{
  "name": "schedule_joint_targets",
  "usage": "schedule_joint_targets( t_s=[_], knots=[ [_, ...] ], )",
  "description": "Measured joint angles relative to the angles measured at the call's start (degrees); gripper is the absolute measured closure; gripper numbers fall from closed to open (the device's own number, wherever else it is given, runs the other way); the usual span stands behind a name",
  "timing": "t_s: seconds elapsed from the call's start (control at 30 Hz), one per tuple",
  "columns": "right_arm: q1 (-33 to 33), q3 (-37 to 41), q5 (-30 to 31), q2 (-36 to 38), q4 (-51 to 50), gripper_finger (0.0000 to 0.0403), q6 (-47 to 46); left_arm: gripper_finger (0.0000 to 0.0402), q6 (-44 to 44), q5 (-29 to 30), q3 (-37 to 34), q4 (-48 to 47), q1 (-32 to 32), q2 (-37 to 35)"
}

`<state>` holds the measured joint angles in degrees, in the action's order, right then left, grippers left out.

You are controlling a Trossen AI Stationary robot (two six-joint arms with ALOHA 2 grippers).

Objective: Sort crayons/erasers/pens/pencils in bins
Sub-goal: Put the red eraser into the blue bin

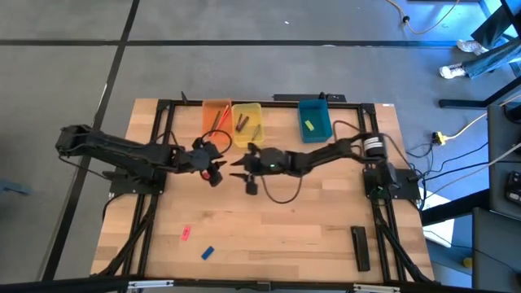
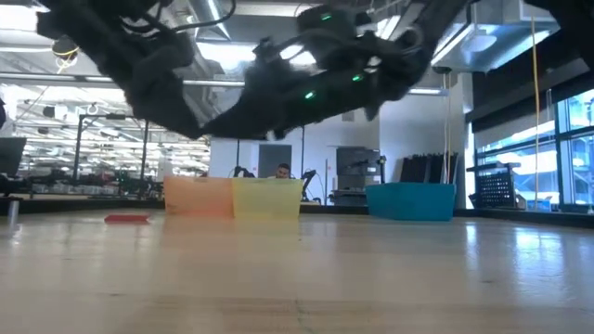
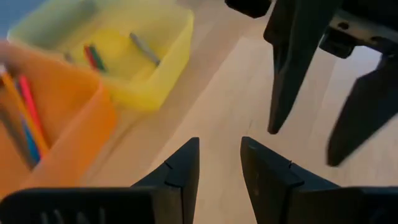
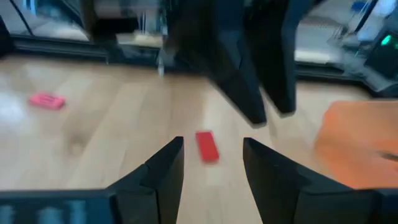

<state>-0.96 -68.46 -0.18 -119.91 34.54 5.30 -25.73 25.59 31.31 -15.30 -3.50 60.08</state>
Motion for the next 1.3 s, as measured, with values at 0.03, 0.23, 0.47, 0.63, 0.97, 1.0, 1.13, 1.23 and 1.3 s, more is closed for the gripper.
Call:
schedule_joint_targets(
  t_s=[0.03,0.23,0.47,0.63,0.97,1.0,1.13,1.23,1.3],
  knots=[
    [-0.03,-2.12,-0.33,-1.56,-2.2,0.0236,-0.08,0.0292,-0.78,0.27,-0.34,-0.99,-0.58,-0.34],
    [-0.64,-17.5,-3.36,-11.58,-14.42,0.0219,-0.12,0.0292,-6.23,2.06,-0.55,-7.01,-2.89,-1.26],
    [-1.47,-34.89,-5.57,-22.37,-25.44,0.0155,0.47,0.0292,-10.05,5.49,-0.5,-8.55,-5.78,-2.06],
    [-2.37,-42.4,-6.02,-28.05,-26.31,0.0158,-0.12,0.0292,-13.67,10.61,-0.81,-13.13,-8.5,-2.91],
    [-4.54,-43.89,-8.85,-30.1,-30.16,0.0223,-0.73,0.0292,-22.0,17.03,-0.42,-19.88,-11.75,-4.03],
    [-4.81,-43.92,-9.46,-30.15,-30.43,0.0233,-0.78,0.0292,-21.99,17.54,-0.42,-19.98,-11.76,-4.03],
    [-5.3,-44.08,-9.6,-30.58,-31.79,0.0284,-0.7,0.0292,-22.01,18.09,-0.42,-20.18,-11.72,-4.03],
    [-5.36,-44.05,-9.71,-30.54,-32.42,0.0332,-0.45,0.0292,-21.99,18.96,-0.42,-20.21,-11.72,-4.03],
    [-5.36,-44.01,-10.34,-30.51,-32.5,0.0358,-0.34,0.0292,-22.04,19.48,-0.42,-20.16,-11.66,-4.02]
  ],
)
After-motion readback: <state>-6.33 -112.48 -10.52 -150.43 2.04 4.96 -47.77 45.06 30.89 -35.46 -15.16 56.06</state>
